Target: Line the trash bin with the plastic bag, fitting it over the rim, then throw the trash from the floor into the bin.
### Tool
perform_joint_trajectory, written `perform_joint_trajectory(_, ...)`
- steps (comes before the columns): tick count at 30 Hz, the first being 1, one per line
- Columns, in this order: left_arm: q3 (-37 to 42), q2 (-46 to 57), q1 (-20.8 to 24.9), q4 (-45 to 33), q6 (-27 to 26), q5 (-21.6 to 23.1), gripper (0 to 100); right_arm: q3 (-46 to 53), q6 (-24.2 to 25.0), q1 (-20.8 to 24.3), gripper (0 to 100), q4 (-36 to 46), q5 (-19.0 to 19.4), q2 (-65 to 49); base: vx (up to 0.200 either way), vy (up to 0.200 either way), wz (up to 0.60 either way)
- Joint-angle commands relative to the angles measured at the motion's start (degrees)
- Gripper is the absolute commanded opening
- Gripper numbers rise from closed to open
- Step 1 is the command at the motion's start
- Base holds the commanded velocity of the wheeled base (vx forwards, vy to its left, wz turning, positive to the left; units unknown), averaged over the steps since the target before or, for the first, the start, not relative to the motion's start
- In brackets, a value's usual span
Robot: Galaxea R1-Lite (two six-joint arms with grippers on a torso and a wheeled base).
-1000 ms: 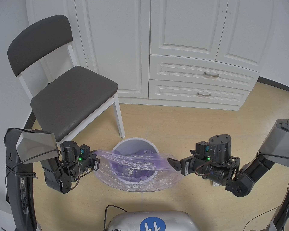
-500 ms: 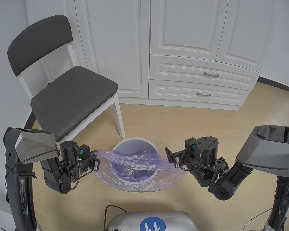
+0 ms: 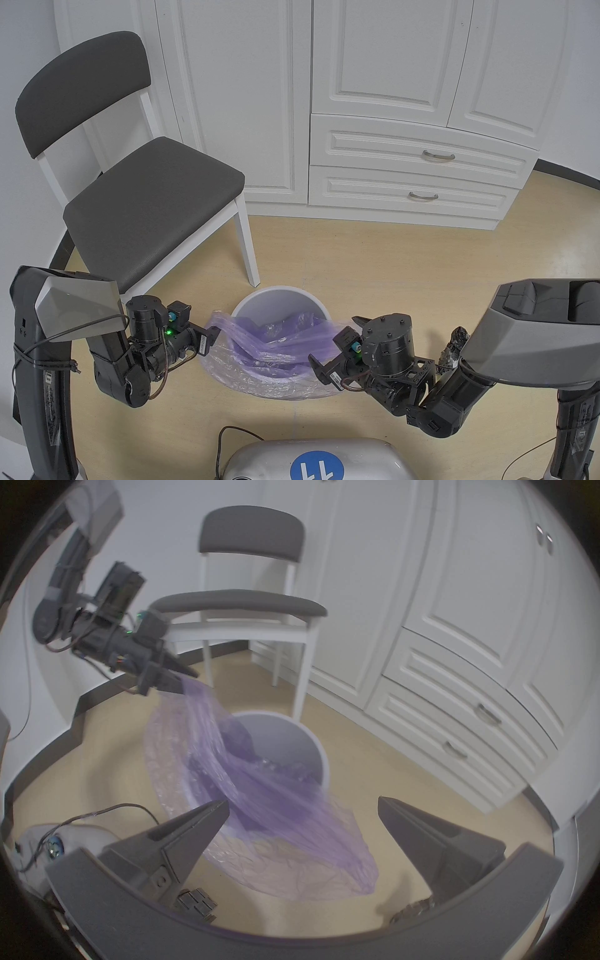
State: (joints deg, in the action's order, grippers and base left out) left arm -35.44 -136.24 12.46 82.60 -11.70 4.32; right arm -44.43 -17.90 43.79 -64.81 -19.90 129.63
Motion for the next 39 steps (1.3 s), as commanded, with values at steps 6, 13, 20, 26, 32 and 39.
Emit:
perform_joint_trajectory(6,4.7,1.6,0.1,4.3,-1.2,3.2,100,-9.0,-5.5,5.0,100,14.4,1.4,-1.7,0.0,0.0,0.0)
perform_joint_trajectory(13,3.4,2.3,-0.4,3.0,-0.9,3.2,100,-16.6,-5.9,7.0,100,23.4,1.4,3.7,0.0,0.0,0.0)
perform_joint_trajectory(20,-1.8,-0.8,-4.1,-1.5,-0.8,3.1,100,-23.7,-7.8,6.5,100,24.6,1.4,10.4,0.0,0.0,0.0)
perform_joint_trajectory(26,-3.8,-1.9,-4.7,-1.8,-0.7,2.9,100,-27.6,-7.7,6.3,100,26.2,1.4,13.3,0.0,0.0,0.0)
perform_joint_trajectory(32,-4.3,-2.1,-5.2,-1.8,-0.6,2.9,100,-32.4,-7.8,6.0,100,26.5,0.7,16.5,0.0,0.0,0.0)
perform_joint_trajectory(39,-4.4,-2.3,-5.3,-1.8,-0.6,2.8,100,-39.1,-7.8,4.8,100,29.3,0.6,20.0,0.0,0.0,0.0)
